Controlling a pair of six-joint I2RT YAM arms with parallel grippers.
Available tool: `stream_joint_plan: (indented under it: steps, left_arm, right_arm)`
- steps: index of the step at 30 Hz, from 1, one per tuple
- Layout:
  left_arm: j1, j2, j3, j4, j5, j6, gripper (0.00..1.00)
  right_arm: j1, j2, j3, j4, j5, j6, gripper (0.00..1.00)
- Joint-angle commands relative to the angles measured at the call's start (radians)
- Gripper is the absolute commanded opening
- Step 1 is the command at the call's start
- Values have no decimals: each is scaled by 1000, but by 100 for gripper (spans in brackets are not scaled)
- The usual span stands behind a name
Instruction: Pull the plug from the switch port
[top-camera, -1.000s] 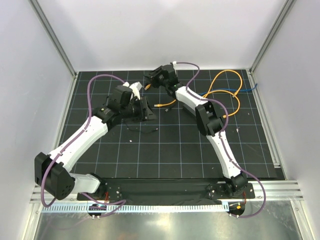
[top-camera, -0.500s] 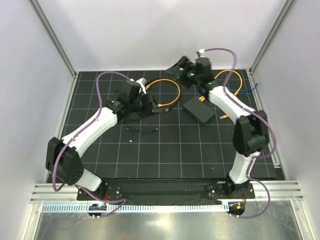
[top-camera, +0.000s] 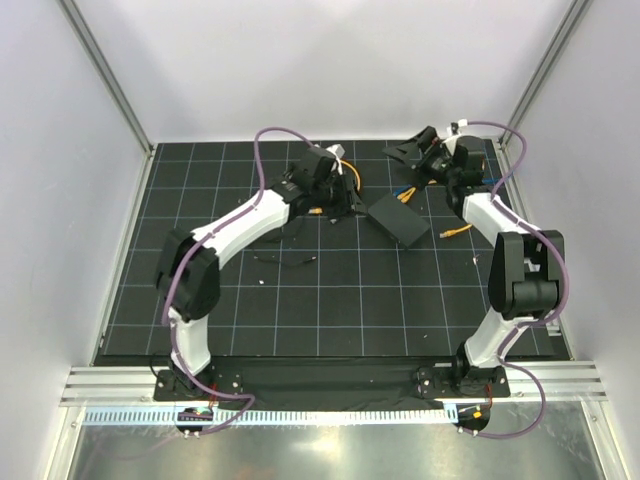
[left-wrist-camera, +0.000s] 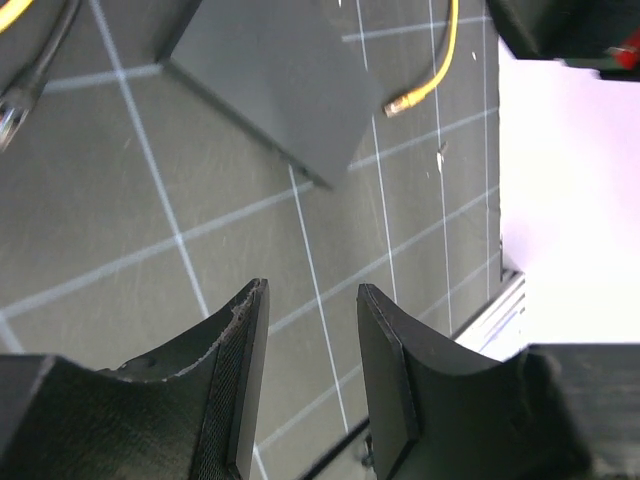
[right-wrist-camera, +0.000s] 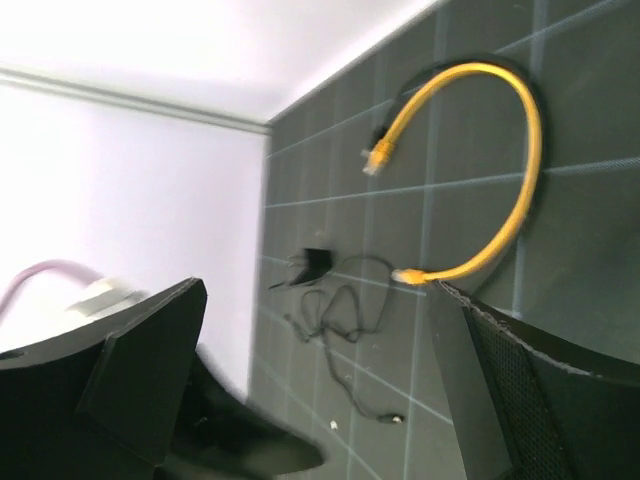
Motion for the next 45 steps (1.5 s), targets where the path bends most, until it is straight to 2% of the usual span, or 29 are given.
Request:
stream_joint_plan:
  steps: [1, 2, 4, 5, 6, 8, 10, 13, 15, 19, 22, 25, 26, 28, 32, 42, 45]
  left_arm:
    - [-11, 83, 105, 55, 18, -4, 44]
    - [-16, 103, 128, 55, 20, -2, 44]
    - [-25, 166, 189, 55, 26, -5, 44]
    - [-30, 186, 209, 55, 27, -5, 44]
    - [-33, 203, 229, 55, 29, -5, 44]
    - [-41, 249, 278, 56, 30, -4, 44]
    - [-45, 277, 309, 55, 29, 1, 44]
    - [-48, 336, 361, 55, 27, 4, 43]
    - [-53, 381, 403, 60, 29, 15, 38]
    - [-65, 454, 478, 64, 32, 35, 35]
    - [-71, 502, 515, 90, 23, 30, 34]
    - [-71, 550, 561, 102, 16, 7, 33]
    - [-71, 562, 570, 107, 16, -1, 33]
    - [-71, 588, 588, 112, 12, -11, 33]
    - [-71, 611, 593, 125, 3, -40, 33]
    - [-71, 643, 592, 122, -14, -79, 30]
    - [-67, 651, 592, 110, -23, -105, 29]
  right_arm:
    - [-95, 61, -41, 286, -224, 159, 100]
    - [-109, 84, -65, 357, -228, 185, 100]
    - [-123, 102, -56, 317, -234, 122, 100]
    - [-126, 109, -39, 247, -228, 56, 100]
    - [-126, 107, -5, 82, -180, -1, 100]
    - [-128, 98, 9, -59, -121, -125, 99]
    - [-129, 87, 26, -156, -20, -193, 94]
    - [-143, 98, 50, -277, 20, -271, 91]
    - [-157, 109, 41, -277, 25, -287, 87]
    - [-161, 147, 61, -309, 23, -356, 84]
    - [-178, 191, 84, -313, -46, -353, 82]
    - [-204, 225, 72, -219, -136, -301, 78]
    - [-209, 250, 70, -195, -174, -291, 72]
    - [-212, 268, 79, -175, -201, -285, 66]
    - [-212, 313, 111, -190, -204, -294, 64]
    - [-218, 389, 142, -105, -228, -265, 63]
    - [-226, 412, 159, -109, -244, -267, 58]
